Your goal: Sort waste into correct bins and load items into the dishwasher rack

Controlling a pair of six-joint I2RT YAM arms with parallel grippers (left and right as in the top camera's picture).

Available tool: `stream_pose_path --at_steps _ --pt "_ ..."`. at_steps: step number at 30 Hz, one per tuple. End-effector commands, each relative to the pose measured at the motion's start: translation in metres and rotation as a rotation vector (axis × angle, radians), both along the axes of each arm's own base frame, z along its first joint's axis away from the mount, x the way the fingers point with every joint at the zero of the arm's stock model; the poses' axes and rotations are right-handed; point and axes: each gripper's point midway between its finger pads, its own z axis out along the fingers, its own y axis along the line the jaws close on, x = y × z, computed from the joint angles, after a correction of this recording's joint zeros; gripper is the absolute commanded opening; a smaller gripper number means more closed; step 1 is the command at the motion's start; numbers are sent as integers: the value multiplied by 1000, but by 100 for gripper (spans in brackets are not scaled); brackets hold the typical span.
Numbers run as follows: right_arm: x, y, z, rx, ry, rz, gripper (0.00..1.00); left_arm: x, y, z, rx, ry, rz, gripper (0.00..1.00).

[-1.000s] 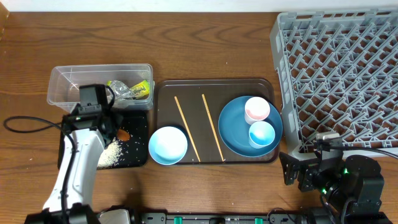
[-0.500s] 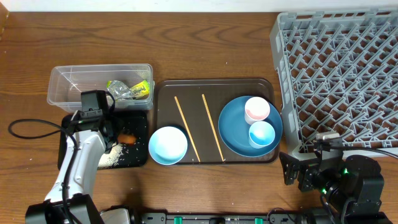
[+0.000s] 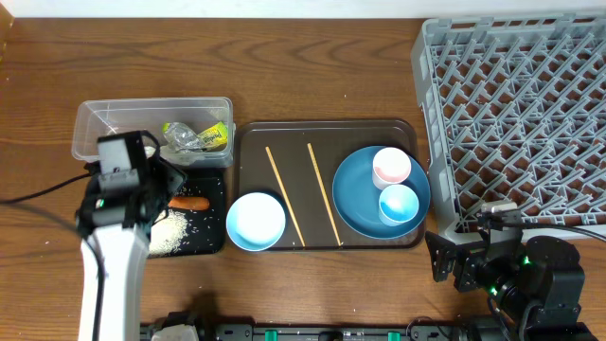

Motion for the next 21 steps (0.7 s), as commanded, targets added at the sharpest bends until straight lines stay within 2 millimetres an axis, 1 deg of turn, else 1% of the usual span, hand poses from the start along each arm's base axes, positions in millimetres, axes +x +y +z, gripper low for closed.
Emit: stream_pose_path --at_steps 1,3,5,8,10,11,13,17,21 --pt "-1 2 6 7 -13 7 99 -5 -26 24 -43 -71 -167 63" --pt "-1 2 6 7 -13 7 99 -18 -38 25 -72 -51 -203 63" --pt "-1 2 6 7 -13 7 99 -30 -51 20 -105 -8 -242 63" --pt "-1 2 6 7 -13 7 99 -40 -81 15 -150 33 -389 62" --pt "-1 2 6 7 -13 7 99 -42 -103 14 -176 40 -481 62" --pt "-1 2 6 7 -13 7 99 -42 -110 14 -180 40 -509 62" --pt "-1 2 6 7 -13 7 99 -40 -131 14 -181 34 -588 61" --pt "-1 2 6 7 -13 7 99 -37 -169 12 -205 27 -686 61" --pt "-1 2 6 7 -13 7 99 -31 -216 7 -232 8 -794 61"
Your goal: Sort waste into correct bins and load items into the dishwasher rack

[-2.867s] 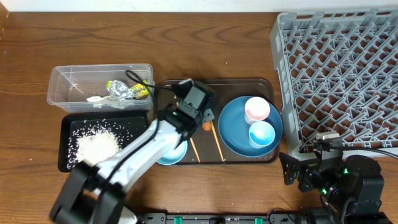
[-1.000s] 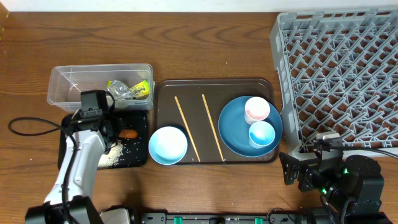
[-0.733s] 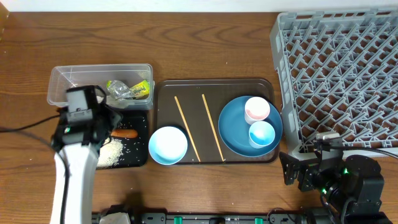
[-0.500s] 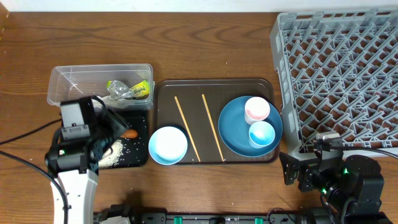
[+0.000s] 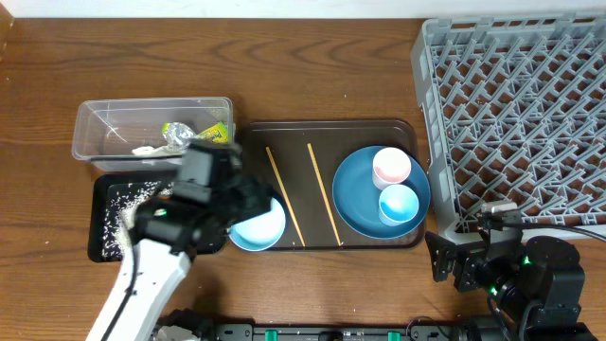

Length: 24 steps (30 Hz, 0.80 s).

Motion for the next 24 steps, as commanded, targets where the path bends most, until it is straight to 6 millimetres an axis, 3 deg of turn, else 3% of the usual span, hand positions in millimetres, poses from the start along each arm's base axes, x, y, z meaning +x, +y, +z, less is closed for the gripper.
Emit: stream_pose_path --at_steps 1,5,9,14,18,21,24 --pt "-1 2 6 7 -12 7 99 0 -35 -2 -39 15 -60 59" --pt "-1 2 6 7 -13 7 99 3 -72 -12 -19 14 -143 56" --pt "-1 2 6 7 -13 7 99 8 -83 -17 112 25 -172 56" --pt "-1 2 6 7 -13 7 99 19 -85 10 243 62 -232 57" --pt "-1 2 6 7 -13 7 99 28 -76 36 333 76 -226 57" --pt "-1 2 6 6 -13 6 99 24 -67 40 384 100 -226 62" --pt "-1 2 6 6 -12 6 99 19 -35 36 531 127 -175 62"
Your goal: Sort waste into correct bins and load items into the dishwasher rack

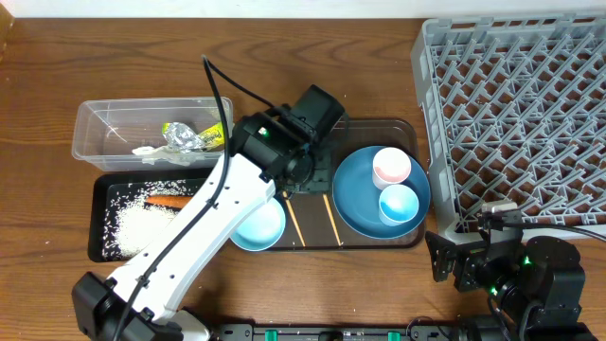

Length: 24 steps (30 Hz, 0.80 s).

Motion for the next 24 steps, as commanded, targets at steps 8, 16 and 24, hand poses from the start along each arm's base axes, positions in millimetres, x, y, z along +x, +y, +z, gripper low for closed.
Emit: stream_pose_path --at_steps 8,16,24 --pt "-1 2 5 7 -11 6 99 -3 68 -23 350 -20 114 60" --pt "-1 2 5 7 -11 6 99 -16 66 -67 337 49 101 61" --pt "-1 2 5 7 -11 6 99 -26 61 -99 298 88 73 61"
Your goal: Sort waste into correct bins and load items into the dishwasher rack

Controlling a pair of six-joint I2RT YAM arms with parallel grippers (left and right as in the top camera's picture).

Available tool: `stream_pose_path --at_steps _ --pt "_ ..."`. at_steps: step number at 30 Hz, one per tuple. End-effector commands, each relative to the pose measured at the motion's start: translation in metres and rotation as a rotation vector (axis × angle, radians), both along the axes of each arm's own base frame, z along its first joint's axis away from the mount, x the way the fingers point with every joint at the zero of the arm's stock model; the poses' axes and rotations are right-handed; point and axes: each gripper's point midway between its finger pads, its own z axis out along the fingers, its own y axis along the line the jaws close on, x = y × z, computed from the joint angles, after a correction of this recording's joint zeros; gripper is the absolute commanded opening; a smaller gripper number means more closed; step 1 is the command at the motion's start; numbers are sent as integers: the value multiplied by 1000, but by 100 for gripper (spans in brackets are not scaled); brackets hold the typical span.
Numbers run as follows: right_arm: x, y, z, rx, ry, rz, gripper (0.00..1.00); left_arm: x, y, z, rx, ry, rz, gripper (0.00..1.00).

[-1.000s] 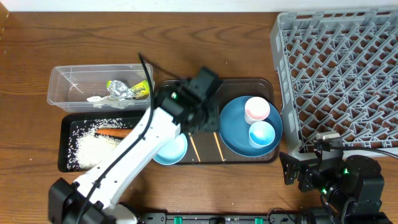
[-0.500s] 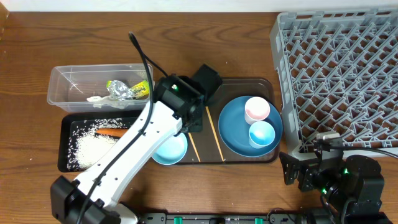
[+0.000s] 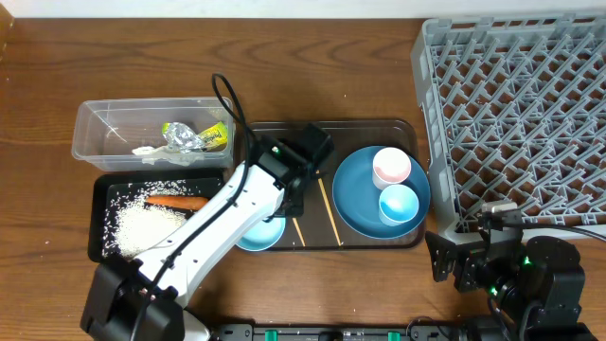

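Note:
My left gripper (image 3: 301, 182) hangs low over the brown tray (image 3: 379, 127), right above the two wooden chopsticks. The arm covers its fingers, so its state is unclear. Only the near end of the left chopstick (image 3: 296, 230) shows; the right chopstick (image 3: 330, 216) is mostly visible. A light blue bowl (image 3: 258, 234) lies half under the arm. The blue plate (image 3: 357, 204) carries a pink cup (image 3: 390, 168) and a blue cup (image 3: 398, 203). The grey dishwasher rack (image 3: 516, 95) stands at the right. My right gripper (image 3: 442, 260) rests at the near right edge.
A clear bin (image 3: 123, 128) with wrappers sits at the back left. In front of it a black tray (image 3: 104, 204) holds rice and an orange piece of food (image 3: 177, 201). The left arm's cable loops over the tray's back left corner.
My left gripper has moved from over the back middle of the brown tray toward the front, and now sits lower over the chopsticks. The right arm has not moved.
My left gripper was first over the black tray and clear bin at the left. Then it was beside the light blue bowl, then over the back middle of the brown tray, and now over the chopsticks. The dishes and chopsticks lie where they did.

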Motion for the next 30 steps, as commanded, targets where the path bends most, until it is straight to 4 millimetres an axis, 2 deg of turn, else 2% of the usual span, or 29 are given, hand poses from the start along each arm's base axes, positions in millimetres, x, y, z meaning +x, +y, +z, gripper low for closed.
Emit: stream_pose_path --at_steps 1,3,7,16,18,21,26,28,30 --pt "-1 2 5 7 -11 7 99 -12 -7 -23 -47 60 -20 61" --pt "-1 2 5 7 -11 7 99 -16 -18 -38 -115 85 -52 61" --pt "-1 2 5 7 -11 7 99 -20 -19 -51 -132 92 -51 61" --pt "-1 2 5 7 -11 7 99 -17 -20 -47 -141 80 -50 61" --pt "-1 2 5 7 -11 7 99 -12 -22 -33 -156 59 -45 62" --pt "-1 2 5 7 -11 7 99 1 -25 2 -200 -6 -60 66" --pt "-1 2 5 7 -11 7 99 23 -25 83 -326 -209 -53 72" --pt "-1 2 5 7 -11 6 99 27 -21 109 -372 -290 -41 73" --pt "1 2 7 8 -20 7 99 27 -15 131 -413 -364 -34 84"
